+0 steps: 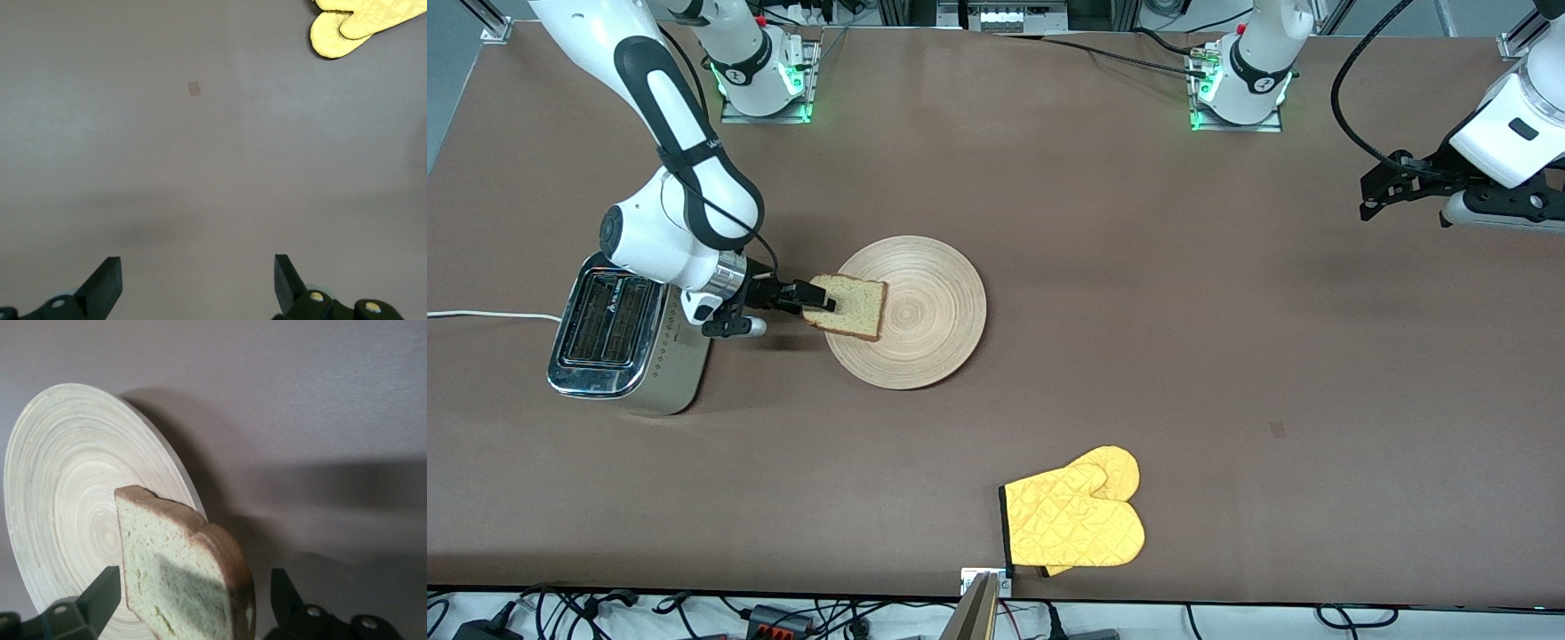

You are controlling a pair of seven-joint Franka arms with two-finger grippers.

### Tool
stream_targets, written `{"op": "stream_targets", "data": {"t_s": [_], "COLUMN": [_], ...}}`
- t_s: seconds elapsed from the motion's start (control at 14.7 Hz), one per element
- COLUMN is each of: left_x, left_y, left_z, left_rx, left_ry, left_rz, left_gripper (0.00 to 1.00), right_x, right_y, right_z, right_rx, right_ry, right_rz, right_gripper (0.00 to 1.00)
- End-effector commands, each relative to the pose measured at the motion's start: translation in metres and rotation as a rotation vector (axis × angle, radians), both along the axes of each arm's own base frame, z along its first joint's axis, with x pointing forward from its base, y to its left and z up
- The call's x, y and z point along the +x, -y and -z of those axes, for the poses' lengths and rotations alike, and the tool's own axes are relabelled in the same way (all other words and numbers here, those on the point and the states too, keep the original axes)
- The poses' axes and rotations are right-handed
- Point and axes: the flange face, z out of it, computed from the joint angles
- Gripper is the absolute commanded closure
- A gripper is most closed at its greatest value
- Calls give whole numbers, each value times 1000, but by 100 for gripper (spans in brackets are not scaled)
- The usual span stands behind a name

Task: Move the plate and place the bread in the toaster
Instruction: 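Grasp the bread slice on the plate with the right gripper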

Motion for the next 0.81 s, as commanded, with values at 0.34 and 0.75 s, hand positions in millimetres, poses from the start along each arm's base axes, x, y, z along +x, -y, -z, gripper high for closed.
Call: {"op": "stream_targets", "data": {"t_s": [0.34, 0.75], "left_x": [8, 12], "left_y": [4, 6], "left_z": [-6, -8], "left_rx": [-8, -9], "left_ry": [2, 6], "left_rz": [-4, -1], "left_gripper": [0, 0], "right_x": [-5, -1], "right_y": [2, 2], "right_z": [5, -6], "right_rx": [24, 37], "right_ry": [26, 37], "right_rz": [-5, -6], "right_gripper": [40, 91]}}
